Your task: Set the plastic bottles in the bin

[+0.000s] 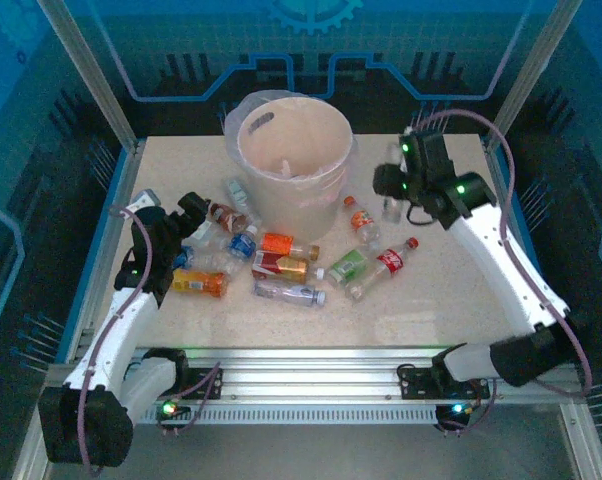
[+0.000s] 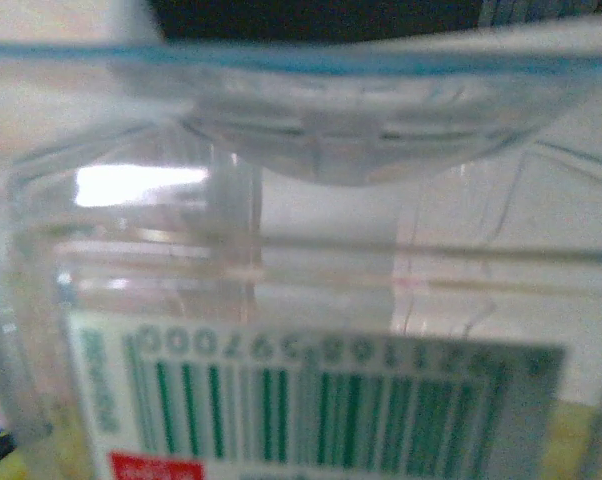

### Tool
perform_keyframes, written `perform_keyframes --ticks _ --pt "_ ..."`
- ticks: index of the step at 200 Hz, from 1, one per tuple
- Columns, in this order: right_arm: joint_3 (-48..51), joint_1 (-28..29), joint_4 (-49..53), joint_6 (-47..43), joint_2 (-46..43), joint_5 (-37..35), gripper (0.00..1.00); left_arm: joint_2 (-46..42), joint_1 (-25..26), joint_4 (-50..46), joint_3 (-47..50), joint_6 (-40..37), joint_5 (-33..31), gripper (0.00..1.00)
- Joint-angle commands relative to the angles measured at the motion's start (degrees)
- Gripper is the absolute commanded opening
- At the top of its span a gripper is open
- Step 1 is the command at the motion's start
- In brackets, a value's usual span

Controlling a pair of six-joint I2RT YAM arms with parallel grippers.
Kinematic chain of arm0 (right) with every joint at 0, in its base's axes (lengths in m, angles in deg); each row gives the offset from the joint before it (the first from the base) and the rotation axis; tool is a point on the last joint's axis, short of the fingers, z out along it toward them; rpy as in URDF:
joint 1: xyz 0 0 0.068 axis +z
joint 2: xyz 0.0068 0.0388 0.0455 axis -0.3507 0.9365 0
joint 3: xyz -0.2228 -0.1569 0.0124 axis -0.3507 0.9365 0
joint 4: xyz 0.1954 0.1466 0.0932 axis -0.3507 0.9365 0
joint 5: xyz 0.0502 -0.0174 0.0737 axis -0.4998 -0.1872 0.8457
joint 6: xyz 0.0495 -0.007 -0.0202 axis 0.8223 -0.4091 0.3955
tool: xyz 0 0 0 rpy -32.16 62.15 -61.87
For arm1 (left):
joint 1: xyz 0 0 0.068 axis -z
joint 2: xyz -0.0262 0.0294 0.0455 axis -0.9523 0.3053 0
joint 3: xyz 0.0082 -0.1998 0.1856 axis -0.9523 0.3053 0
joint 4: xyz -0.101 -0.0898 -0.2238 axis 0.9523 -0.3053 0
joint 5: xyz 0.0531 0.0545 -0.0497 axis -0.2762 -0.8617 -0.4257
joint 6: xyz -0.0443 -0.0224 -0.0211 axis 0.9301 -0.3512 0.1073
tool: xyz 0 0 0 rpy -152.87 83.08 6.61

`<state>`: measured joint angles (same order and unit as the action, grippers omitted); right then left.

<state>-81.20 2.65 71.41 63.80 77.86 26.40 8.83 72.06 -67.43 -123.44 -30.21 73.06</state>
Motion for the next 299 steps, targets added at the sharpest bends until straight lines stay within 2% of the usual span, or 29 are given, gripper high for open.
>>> perform_keyframes --ticks 1,68,108,170,212,263,299 --pt "-10.9 2.1 -1.7 -7.5 6.1 3.9 0.28 0.3 -0.2 0.9 -0.3 0.8 2.3 0.99" --pt "-44.6 6.4 0.3 -13.8 28.1 11.3 0.28 0.1 -0.3 0.1 -0.7 1.0 3.9 0.99" --pt "-57.1 7.5 1.9 -15.2 38.5 15.7 0.28 0.4 -0.3 -0.1 -0.8 1.0 4.2 0.99" --pt "-58.6 9.1 3.7 -17.5 45.3 20.5 0.28 0.3 -0.3 -0.5 -0.9 1.2 3.7 0.99" --pt "-58.6 9.8 6.1 -19.7 48.8 20.5 0.29 0.6 -0.3 -0.7 -1.1 1.7 3.6 0.99" --pt "-58.7 9.9 9.4 -21.4 52.4 16.8 0.32 0.3 -0.3 -2.4 -1.8 1.5 3.1 0.99" --pt "-58.6 9.8 11.0 -21.9 54.9 14.4 0.38 -0.6 -0.3 -3.4 -1.7 1.7 2.4 0.99"
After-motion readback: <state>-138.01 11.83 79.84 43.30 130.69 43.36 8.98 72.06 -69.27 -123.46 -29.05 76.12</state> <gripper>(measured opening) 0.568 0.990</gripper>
